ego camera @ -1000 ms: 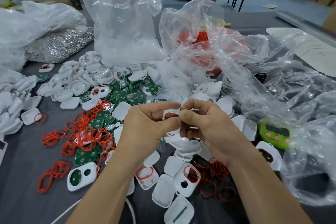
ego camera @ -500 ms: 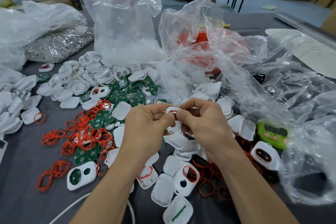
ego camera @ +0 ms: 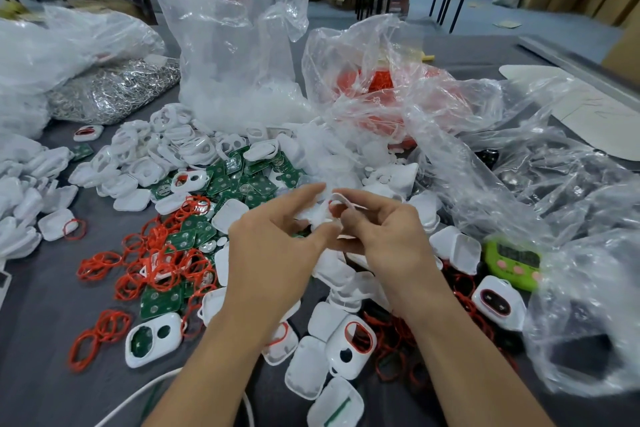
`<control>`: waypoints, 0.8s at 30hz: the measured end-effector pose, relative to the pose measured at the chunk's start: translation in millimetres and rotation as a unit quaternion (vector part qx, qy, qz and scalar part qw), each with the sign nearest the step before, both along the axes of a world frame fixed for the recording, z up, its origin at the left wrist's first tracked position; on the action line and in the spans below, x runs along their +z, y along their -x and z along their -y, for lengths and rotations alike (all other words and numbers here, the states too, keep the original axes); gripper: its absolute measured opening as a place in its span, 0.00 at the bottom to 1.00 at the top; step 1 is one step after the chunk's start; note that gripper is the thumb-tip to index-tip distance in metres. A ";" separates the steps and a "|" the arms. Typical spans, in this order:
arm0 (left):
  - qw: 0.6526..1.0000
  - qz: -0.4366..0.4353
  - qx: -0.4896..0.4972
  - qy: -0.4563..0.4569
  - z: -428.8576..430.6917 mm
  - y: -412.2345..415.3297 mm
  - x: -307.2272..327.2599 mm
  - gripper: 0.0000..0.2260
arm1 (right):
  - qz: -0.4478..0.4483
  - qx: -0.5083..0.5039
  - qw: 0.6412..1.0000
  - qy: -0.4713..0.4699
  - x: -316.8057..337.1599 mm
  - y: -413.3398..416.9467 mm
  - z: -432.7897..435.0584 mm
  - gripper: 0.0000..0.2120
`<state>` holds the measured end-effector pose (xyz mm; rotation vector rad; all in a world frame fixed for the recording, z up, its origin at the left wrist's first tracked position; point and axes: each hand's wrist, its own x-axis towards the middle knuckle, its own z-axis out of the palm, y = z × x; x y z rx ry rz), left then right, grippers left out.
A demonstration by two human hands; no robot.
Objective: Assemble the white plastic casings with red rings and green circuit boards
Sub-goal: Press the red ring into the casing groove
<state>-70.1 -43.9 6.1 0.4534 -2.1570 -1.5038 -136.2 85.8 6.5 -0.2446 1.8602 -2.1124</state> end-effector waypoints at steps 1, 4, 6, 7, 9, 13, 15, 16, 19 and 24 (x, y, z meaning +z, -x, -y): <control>1.000 0.009 0.002 -0.006 1.3 0.5 1.2 0.23 | 0.003 0.000 1.000 0.004 2.0 0.7 -1.6 0.09; 0.991 0.034 -0.057 -0.112 4.4 5.3 0.3 0.16 | -0.012 0.023 0.999 -0.020 3.9 1.4 -6.4 0.05; 0.979 0.035 -0.070 -0.191 6.0 7.1 1.2 0.12 | -0.052 -0.009 0.995 -0.082 5.9 3.3 -9.0 0.03; 0.975 0.030 -0.060 -0.214 7.4 8.2 1.0 0.11 | -0.078 -0.036 0.989 -0.119 6.6 4.9 -10.4 0.04; 0.966 0.027 -0.024 -0.255 10.2 11.7 0.7 0.10 | -0.126 -0.076 0.975 -0.168 11.1 7.0 -13.2 0.06; 0.941 0.033 0.011 -0.338 11.8 17.4 -2.2 0.08 | -0.219 -0.176 0.928 -0.245 37.8 17.8 -31.9 0.09; 0.935 0.038 0.000 -0.352 12.1 19.2 -1.7 0.06 | -0.257 -0.247 0.892 -0.276 59.0 33.2 -49.2 0.09; 0.937 0.044 -0.004 -0.346 12.4 20.0 -1.3 0.06 | -0.263 -0.270 0.875 -0.304 69.0 43.0 -56.6 0.10; 0.947 0.065 -0.014 -0.314 9.6 19.8 0.0 0.06 | -0.215 -0.277 0.823 -0.447 82.9 83.2 -76.2 0.14; 0.950 0.067 -0.047 -0.300 1.4 16.5 2.8 0.07 | -0.149 -0.080 0.721 -0.672 67.3 117.3 -86.7 0.14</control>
